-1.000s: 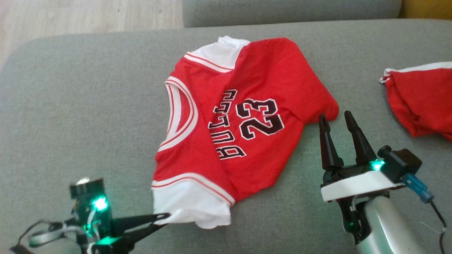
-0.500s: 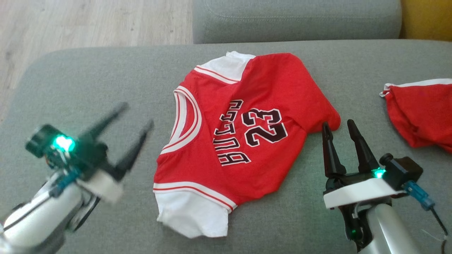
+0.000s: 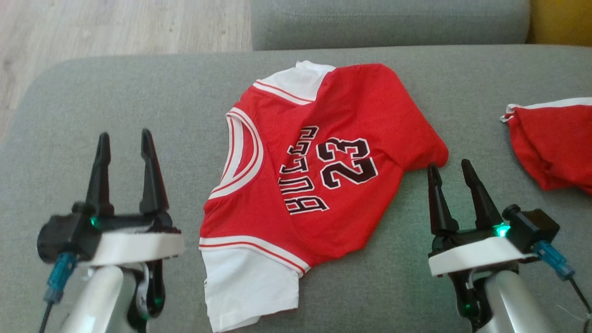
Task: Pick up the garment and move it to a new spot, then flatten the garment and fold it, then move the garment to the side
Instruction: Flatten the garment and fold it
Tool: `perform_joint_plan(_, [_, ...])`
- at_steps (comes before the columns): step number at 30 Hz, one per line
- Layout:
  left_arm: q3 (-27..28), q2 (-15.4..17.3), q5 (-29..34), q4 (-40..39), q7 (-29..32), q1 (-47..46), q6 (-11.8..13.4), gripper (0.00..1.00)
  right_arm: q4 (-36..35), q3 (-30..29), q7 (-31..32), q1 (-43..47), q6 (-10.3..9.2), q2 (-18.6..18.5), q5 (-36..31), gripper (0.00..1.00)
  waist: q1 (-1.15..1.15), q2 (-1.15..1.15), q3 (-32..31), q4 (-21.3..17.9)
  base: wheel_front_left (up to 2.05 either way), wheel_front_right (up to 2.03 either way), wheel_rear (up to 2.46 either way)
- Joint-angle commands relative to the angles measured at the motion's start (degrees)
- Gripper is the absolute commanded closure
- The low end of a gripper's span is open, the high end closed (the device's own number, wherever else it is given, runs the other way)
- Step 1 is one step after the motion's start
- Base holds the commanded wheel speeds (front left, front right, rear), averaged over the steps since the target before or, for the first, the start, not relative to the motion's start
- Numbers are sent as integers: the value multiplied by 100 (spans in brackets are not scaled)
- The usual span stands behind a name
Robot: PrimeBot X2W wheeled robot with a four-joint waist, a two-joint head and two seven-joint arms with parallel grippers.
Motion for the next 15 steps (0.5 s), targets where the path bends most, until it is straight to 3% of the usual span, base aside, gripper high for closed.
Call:
perform_joint_plan(1, [487,-93,228,-163,-23,-190,-201,0,-225,79,-35,-196,-4,-10,-85,0,0,0,104,20,0,0,0])
perform_joint_plan(7, [800,-521,873,67,-23,-188,-863,0,-365,-221,169,-684,-4,-10,-459,0,0,0,383,128,0,0,0])
perform_joint_plan(15, [981,-962,1295,331,-23,-376,-1394,0,-18,-813,1201,-1823,-4,-10,-976,0,0,0,699,298,0,0,0])
